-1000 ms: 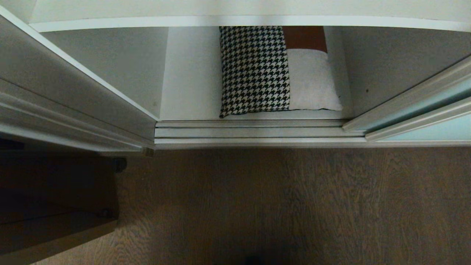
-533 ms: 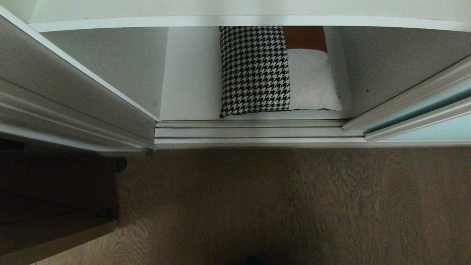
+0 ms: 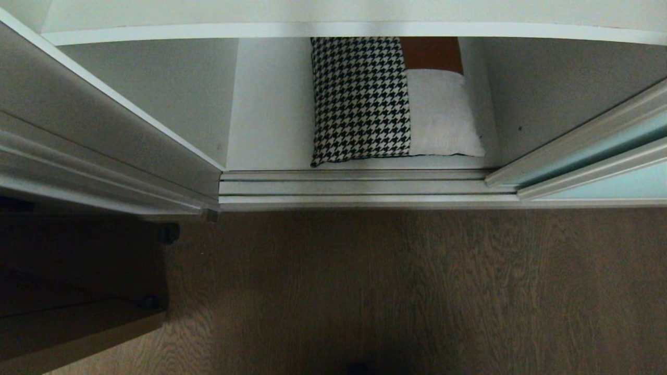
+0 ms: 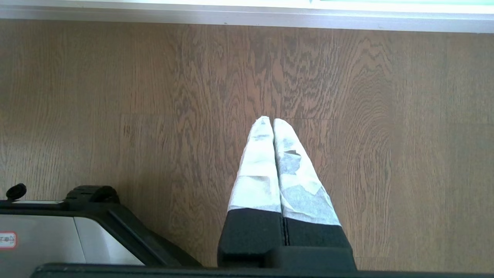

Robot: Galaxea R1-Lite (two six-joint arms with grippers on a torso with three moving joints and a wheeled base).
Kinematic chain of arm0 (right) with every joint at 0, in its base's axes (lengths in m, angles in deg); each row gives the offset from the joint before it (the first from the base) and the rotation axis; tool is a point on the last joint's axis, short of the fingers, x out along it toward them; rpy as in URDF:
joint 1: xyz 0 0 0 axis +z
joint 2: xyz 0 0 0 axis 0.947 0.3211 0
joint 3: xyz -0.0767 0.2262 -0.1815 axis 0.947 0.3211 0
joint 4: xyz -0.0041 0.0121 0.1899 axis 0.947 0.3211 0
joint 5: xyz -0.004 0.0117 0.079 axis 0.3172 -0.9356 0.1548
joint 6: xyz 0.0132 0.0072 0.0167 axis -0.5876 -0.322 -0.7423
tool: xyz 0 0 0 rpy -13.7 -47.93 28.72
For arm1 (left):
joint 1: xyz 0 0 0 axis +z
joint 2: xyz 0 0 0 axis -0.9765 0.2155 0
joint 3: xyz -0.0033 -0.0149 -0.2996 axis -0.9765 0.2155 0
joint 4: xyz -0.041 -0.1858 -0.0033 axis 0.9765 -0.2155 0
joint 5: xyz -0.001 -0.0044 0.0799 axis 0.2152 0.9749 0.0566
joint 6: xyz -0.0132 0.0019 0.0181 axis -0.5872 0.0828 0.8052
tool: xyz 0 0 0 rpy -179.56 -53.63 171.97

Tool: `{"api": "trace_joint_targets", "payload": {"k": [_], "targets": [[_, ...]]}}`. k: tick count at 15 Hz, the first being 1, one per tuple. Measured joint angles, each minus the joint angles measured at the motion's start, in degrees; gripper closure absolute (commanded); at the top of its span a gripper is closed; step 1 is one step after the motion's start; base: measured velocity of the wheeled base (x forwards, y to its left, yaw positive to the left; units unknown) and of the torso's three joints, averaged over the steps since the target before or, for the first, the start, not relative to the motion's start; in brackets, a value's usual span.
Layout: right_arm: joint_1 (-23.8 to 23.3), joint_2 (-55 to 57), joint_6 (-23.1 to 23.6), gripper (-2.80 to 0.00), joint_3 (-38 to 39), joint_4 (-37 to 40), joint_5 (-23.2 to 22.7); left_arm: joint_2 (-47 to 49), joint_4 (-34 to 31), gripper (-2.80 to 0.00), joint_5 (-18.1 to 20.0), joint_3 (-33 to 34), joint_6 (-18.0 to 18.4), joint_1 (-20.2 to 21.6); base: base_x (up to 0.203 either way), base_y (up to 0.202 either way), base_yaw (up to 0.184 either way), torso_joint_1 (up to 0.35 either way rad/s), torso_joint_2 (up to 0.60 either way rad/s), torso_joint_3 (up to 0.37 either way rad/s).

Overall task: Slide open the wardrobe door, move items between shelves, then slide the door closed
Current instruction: Close the door

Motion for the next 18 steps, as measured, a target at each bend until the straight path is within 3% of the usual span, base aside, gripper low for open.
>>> {"api": "trace_joint_targets", "payload": {"k": [4, 11, 18], "targets": [[0.00, 0.00, 0.09, 0.00, 0.00, 0.00, 0.03, 0.00, 0.01, 0.00, 0.02, 0.00, 0.02, 0.00, -0.022, 0.000, 0.000, 0.002, 0.00, 0.002], [0.01, 0.02, -0.01, 0.00, 0.00, -0.01, 0.04, 0.02, 0.04, 0.00, 0.00, 0.00, 0.00, -0.02, -0.184, 0.000, 0.001, 0.000, 0.00, 0.001], [0.04, 0.02, 0.72, 0.00, 0.00, 0.02, 0.15, 0.02, 0.02, 0.00, 0.03, 0.00, 0.00, -0.02, 0.000, 0.000, 0.000, 0.000, 0.00, 0.000]]}}
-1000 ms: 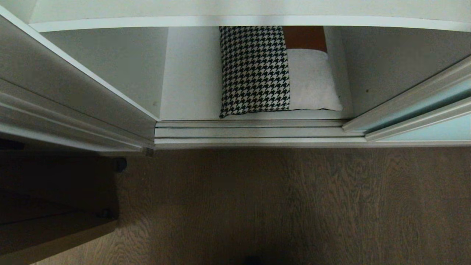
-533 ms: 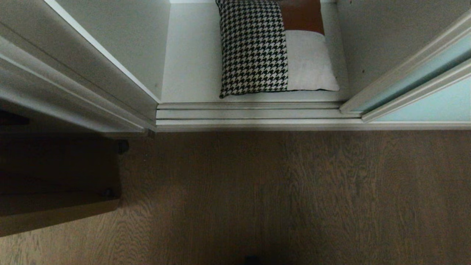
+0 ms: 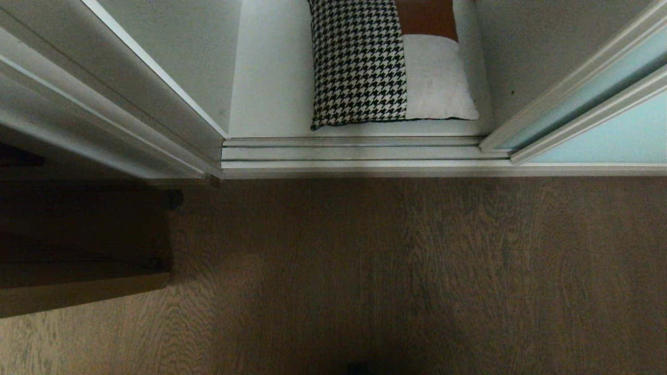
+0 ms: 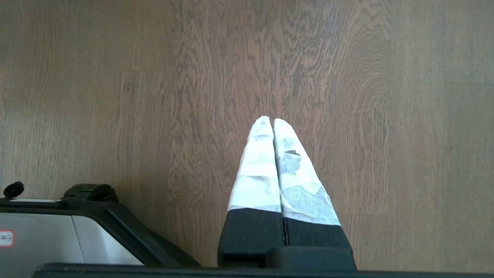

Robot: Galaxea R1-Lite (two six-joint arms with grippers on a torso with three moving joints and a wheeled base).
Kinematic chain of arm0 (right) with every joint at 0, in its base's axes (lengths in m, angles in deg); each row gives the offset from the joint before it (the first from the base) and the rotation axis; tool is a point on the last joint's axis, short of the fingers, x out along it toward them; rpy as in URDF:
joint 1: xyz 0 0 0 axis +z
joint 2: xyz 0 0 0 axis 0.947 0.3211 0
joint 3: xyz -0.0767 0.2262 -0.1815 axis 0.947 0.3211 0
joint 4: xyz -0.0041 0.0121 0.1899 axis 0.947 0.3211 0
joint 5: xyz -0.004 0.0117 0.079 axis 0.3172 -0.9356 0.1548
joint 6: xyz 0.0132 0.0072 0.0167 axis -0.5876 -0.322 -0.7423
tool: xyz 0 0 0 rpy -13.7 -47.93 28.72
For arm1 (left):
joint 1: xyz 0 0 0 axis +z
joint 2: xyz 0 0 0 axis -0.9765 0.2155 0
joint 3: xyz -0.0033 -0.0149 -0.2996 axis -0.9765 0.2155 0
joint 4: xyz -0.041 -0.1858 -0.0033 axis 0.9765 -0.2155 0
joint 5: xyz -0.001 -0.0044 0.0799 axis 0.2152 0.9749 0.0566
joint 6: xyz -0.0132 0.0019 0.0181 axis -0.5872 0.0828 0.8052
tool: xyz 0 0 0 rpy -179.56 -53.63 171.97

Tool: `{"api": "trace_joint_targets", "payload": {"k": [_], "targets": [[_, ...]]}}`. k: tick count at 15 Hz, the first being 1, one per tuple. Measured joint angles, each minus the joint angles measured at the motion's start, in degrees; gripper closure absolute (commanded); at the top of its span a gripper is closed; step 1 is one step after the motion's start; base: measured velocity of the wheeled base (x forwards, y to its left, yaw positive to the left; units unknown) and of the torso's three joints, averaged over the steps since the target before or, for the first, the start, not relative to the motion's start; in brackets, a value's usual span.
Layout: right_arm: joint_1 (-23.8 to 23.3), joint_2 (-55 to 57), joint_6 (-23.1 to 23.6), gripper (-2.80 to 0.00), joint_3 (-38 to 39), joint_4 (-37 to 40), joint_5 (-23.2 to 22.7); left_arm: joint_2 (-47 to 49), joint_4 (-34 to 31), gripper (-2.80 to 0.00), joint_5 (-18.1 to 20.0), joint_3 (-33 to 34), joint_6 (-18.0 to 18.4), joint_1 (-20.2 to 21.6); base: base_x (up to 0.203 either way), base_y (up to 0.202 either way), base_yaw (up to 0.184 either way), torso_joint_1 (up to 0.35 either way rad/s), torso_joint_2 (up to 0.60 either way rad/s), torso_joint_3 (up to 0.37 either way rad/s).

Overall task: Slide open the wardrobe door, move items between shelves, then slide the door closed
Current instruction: Close the door

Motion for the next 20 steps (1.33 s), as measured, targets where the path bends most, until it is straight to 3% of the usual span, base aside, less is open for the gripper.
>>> {"api": "trace_joint_targets", "payload": {"k": [4, 9, 15, 18, 20], "targets": [[0.00, 0.30, -0.11, 0.00, -2.11, 2.70, -0.34, 0.00, 0.00, 0.00, -0.03, 0.00, 0.01, 0.02, 0.000, 0.000, 0.000, 0.000, 0.00, 0.000], [-0.20, 10.60, -5.26, 0.00, -24.25, 7.85, -0.41, 0.00, 0.02, 0.00, -0.03, 0.00, 0.00, 0.01, 0.000, 0.000, 0.000, 0.000, 0.00, 0.000], [-1.50, 23.79, -6.82, 0.00, -49.48, 15.83, 0.21, 0.00, 0.00, 0.00, 0.00, 0.00, 0.01, 0.00, 0.000, 0.000, 0.000, 0.000, 0.00, 0.000], [-2.67, 28.65, -6.86, 0.00, -58.08, 17.42, 4.27, 0.00, 0.01, 0.00, -0.03, 0.00, 0.00, 0.00, 0.000, 0.000, 0.000, 0.000, 0.00, 0.000], [-2.82, 32.29, -7.48, 0.00, -63.35, 17.43, 9.64, 0.00, -0.01, 0.00, -0.02, 0.00, 0.00, 0.00, 0.000, 0.000, 0.000, 0.000, 0.00, 0.000]]}}
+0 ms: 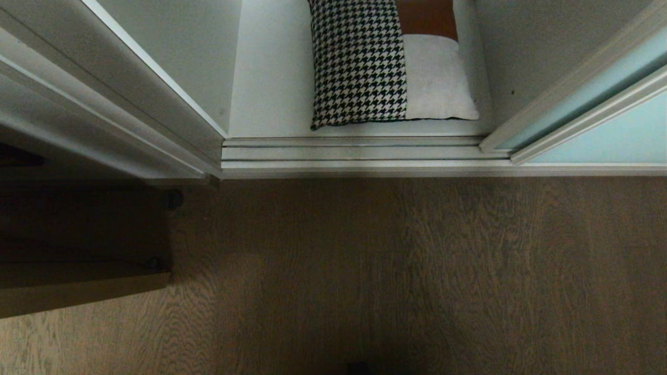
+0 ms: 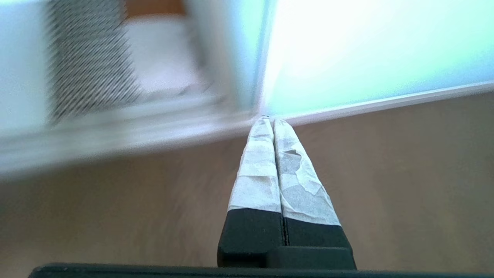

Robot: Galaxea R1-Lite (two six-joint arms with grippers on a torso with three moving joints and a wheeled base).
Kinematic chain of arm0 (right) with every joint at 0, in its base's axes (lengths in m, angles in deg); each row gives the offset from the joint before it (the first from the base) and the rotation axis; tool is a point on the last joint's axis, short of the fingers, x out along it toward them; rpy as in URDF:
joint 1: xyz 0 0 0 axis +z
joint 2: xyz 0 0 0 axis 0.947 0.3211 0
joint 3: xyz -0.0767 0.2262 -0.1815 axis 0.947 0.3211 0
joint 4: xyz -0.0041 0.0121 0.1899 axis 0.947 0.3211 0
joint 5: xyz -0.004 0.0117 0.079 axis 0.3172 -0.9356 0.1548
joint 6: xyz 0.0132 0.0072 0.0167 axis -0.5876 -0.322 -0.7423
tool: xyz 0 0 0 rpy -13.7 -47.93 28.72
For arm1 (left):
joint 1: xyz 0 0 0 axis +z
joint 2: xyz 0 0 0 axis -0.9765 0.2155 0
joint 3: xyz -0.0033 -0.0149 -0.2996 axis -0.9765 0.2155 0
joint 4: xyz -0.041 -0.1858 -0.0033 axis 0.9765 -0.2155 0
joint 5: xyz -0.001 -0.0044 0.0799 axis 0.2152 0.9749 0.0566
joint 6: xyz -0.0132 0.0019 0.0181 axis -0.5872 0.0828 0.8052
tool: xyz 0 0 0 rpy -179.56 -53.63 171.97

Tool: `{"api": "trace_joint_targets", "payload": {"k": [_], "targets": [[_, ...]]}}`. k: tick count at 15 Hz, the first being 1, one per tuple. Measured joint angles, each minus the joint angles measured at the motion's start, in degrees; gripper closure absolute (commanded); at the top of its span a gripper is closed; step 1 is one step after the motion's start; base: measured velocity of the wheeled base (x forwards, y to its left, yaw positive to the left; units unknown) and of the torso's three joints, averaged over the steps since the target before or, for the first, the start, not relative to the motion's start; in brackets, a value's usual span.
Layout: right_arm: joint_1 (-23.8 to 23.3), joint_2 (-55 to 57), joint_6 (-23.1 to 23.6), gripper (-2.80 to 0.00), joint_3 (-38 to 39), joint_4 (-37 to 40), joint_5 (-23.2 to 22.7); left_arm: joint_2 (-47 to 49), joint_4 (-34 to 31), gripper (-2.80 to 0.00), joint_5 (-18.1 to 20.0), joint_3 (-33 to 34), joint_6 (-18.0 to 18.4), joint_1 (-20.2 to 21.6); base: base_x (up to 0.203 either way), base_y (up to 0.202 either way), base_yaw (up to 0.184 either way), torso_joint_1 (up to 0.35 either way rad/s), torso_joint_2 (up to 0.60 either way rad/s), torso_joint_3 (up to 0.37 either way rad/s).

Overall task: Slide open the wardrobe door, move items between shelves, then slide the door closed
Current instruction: Close the door

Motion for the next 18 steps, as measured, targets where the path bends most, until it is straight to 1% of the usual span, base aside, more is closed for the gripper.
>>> {"api": "trace_joint_targets", "payload": {"k": [1, 3, 5, 6, 7, 9, 10, 12, 14, 16, 18], "targets": [[0.14, 1.89, -0.94, 0.00, -2.41, -0.21, 3.22, 0.00, 0.01, 0.00, 0.02, 0.00, 0.00, 0.00, 0.000, 0.000, 0.000, 0.000, 0.00, 0.000], [3.15, 5.14, -2.19, 0.00, -5.25, -1.08, 10.36, 0.00, 0.01, 0.00, 0.03, 0.00, 0.01, 0.02, 0.000, 0.000, 0.000, 0.000, 0.00, 0.000], [5.74, 8.12, -2.66, 0.00, -7.16, -1.52, 18.56, 0.00, 0.02, 0.00, 0.02, 0.00, 0.00, 0.02, 0.000, 0.000, 0.000, 0.000, 0.00, 0.000], [6.24, 9.05, -2.67, 0.00, -8.23, -1.27, 20.39, 0.00, 0.01, 0.00, 0.02, 0.00, 0.00, 0.05, 0.000, 0.000, 0.000, 0.000, 0.00, 0.000], [6.41, 9.76, -2.68, 0.00, -9.46, -0.76, 20.81, 0.00, 0.01, 0.00, 0.02, 0.00, 0.00, 0.02, 0.000, 0.000, 0.000, 0.000, 0.00, 0.000], [5.95, 10.85, -3.01, 0.00, -12.22, 1.14, 20.53, 0.00, 0.01, 0.00, -0.01, 0.00, -0.02, 0.02, 0.000, 0.000, 0.000, 0.000, 0.00, 0.000], [5.11, 11.71, -4.83, 0.00, -13.84, 1.98, 20.16, 0.00, 0.02, 0.00, 0.00, 0.00, -0.01, 0.02, 0.000, 0.000, 0.000, 0.000, 0.00, 0.000], [3.62, 13.09, -7.79, 0.00, -15.62, 4.88, 17.02, 0.00, 0.01, 0.00, 0.02, 0.00, -0.01, 0.02, 0.000, 0.000, 0.000, 0.000, 0.00, 0.000], [0.46, 14.45, -9.63, 0.00, -16.43, 5.26, 11.45, 0.00, 0.01, 0.00, -0.01, 0.00, 0.00, 0.02, 0.000, 0.000, 0.000, 0.000, 0.00, 0.000], [-4.15, 15.72, -8.35, 0.00, -17.60, 4.97, 2.69, 0.00, 0.03, 0.00, 0.02, 0.00, -0.02, 0.00, 0.000, 0.000, 0.000, 0.000, 0.00, 0.000], [-10.68, 16.89, -7.40, 0.00, -19.22, 3.91, -7.55, 0.00, 0.01, 0.00, -0.01, 0.00, 0.00, 0.00, 0.000, 0.000, 0.000, 0.000, 0.00, 0.000]]}}
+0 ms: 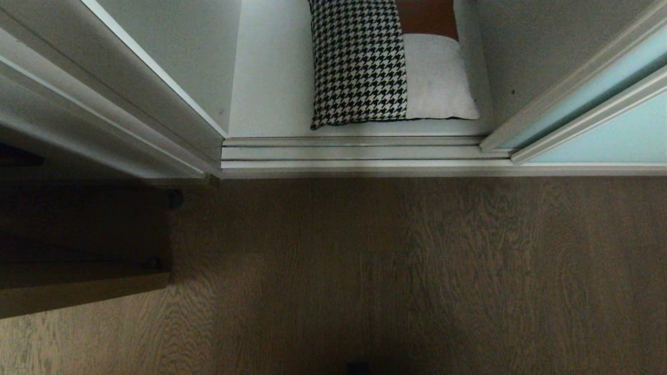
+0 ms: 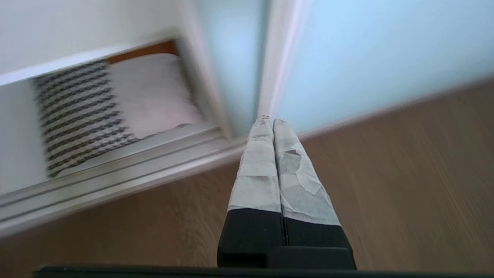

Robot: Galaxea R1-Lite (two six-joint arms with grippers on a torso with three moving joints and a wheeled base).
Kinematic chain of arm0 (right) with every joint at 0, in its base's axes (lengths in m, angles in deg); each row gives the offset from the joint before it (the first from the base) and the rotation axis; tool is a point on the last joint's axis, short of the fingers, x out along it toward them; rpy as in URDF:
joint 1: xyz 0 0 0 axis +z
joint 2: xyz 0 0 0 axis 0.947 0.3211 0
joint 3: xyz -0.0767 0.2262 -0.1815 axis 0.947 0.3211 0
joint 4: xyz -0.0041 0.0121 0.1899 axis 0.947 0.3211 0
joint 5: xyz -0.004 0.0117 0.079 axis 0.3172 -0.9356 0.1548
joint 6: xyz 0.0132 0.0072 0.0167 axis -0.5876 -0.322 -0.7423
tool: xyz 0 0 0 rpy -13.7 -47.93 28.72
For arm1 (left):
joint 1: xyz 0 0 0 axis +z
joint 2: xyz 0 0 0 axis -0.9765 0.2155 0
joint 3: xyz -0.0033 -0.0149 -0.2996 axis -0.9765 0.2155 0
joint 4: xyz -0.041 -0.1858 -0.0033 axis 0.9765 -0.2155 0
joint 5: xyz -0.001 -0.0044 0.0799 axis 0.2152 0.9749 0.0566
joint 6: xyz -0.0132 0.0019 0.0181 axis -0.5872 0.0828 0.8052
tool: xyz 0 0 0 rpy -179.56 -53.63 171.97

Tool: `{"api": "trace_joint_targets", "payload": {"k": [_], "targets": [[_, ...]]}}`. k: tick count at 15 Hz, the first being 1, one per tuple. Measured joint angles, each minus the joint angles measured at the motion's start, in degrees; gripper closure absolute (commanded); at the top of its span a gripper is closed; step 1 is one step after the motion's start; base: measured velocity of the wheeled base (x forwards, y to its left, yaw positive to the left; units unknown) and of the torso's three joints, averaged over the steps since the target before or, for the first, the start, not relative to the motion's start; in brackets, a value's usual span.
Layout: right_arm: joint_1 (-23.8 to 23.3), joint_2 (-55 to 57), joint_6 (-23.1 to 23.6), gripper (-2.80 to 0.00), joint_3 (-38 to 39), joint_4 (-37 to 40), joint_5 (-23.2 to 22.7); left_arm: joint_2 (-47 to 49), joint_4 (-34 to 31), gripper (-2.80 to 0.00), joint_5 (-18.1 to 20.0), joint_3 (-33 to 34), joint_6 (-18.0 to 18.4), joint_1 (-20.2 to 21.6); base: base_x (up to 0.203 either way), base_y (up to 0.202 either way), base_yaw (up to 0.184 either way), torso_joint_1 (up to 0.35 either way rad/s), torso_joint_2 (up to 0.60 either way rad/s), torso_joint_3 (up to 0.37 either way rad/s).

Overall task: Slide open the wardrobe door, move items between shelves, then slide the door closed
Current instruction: Close the door

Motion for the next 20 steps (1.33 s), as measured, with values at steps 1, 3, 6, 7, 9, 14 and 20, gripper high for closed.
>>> {"api": "trace_joint_targets", "payload": {"k": [1, 3, 6, 7, 9, 14, 20], "targets": [[-3.57, 0.54, 0.05, 0.00, -0.75, -0.56, -4.77, 0.00, 0.00, 0.00, 0.04, 0.00, 0.00, 0.02, 0.000, 0.000, 0.000, 0.000, 0.00, 0.000], [-11.91, 1.61, -0.04, 0.00, -1.81, -2.26, -14.38, 0.00, -0.02, 0.00, 0.02, 0.00, 0.00, 0.00, 0.000, 0.000, 0.000, 0.000, 0.00, 0.000], [-23.50, 2.95, -0.16, 0.00, -2.04, -6.22, -28.14, 0.00, 0.00, 0.00, 0.02, 0.00, 0.01, 0.00, 0.000, 0.000, 0.000, 0.000, 0.00, 0.000], [-26.53, 3.40, -0.23, 0.00, -1.97, -6.99, -32.66, 0.00, 0.00, 0.00, 0.02, 0.00, 0.00, 0.00, 0.000, 0.000, 0.000, 0.000, 0.00, 0.000], [-30.35, 4.55, -0.11, 0.00, -2.14, -8.60, -39.20, 0.00, 0.00, 0.00, 0.03, 0.00, -0.02, 0.00, 0.000, 0.000, 0.000, 0.000, 0.00, 0.000], [-24.50, 5.20, -0.20, 0.00, -2.32, -9.24, -26.85, 0.00, 0.00, 0.00, 0.04, 0.00, 0.01, 0.00, 0.000, 0.000, 0.000, 0.000, 0.00, 0.000], [1.60, 5.98, -1.34, 0.00, -4.34, -4.33, 8.86, 0.02, -0.01, 0.00, 0.02, 0.00, -0.01, 0.02, 0.000, 0.000, 0.000, 0.000, 0.00, 0.000]]}}
